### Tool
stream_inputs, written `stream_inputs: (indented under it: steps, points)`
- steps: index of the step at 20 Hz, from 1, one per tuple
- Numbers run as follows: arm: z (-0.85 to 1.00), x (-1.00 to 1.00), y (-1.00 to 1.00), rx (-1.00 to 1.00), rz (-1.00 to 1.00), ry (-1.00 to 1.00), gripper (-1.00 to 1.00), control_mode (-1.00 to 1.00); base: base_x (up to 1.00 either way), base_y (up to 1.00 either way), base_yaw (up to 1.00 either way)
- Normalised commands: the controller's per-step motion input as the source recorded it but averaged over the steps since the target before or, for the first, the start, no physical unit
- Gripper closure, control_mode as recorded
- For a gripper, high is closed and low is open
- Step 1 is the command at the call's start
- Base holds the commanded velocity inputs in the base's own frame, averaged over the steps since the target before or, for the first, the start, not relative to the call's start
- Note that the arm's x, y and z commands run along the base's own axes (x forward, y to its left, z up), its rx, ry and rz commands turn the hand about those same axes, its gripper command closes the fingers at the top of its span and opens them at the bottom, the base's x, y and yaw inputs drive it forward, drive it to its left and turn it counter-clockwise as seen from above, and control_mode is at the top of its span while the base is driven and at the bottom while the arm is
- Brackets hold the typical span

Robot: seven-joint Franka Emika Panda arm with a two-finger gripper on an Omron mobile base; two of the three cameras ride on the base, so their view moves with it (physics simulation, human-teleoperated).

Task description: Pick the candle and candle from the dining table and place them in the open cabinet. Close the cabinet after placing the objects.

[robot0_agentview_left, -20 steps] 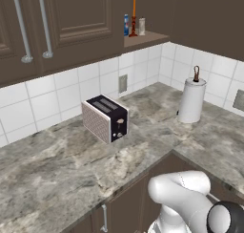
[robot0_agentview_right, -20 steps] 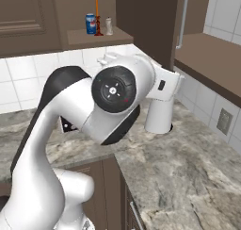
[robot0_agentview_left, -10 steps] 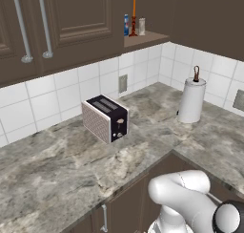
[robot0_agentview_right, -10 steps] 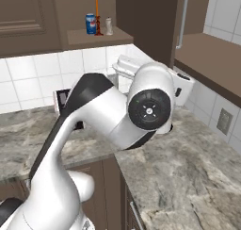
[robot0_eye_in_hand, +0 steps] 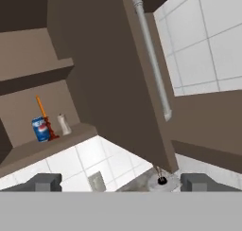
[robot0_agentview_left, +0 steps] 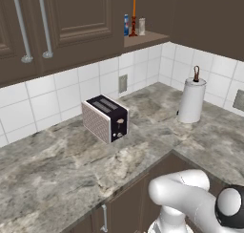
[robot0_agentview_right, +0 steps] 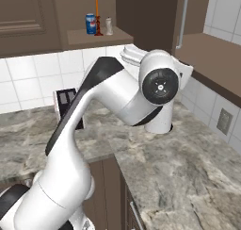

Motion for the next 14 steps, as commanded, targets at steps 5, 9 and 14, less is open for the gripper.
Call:
stream_inputs:
  steps: [5, 9, 14]
  points:
    - [0.00, 0.43, -0.05, 0.00, 0.04, 0.00, -1.00, -1.00, 0.00, 0.00, 0.00]
    - [0.01, 0.00, -0.11, 0.03, 0.00, 0.00, -1.00, -1.00, 0.00, 0.00, 0.00]
    - [0.22, 0.03, -0.40, 0.12, 0.07, 0.01, -1.00, -1.00, 0.00, 0.00, 0.00]
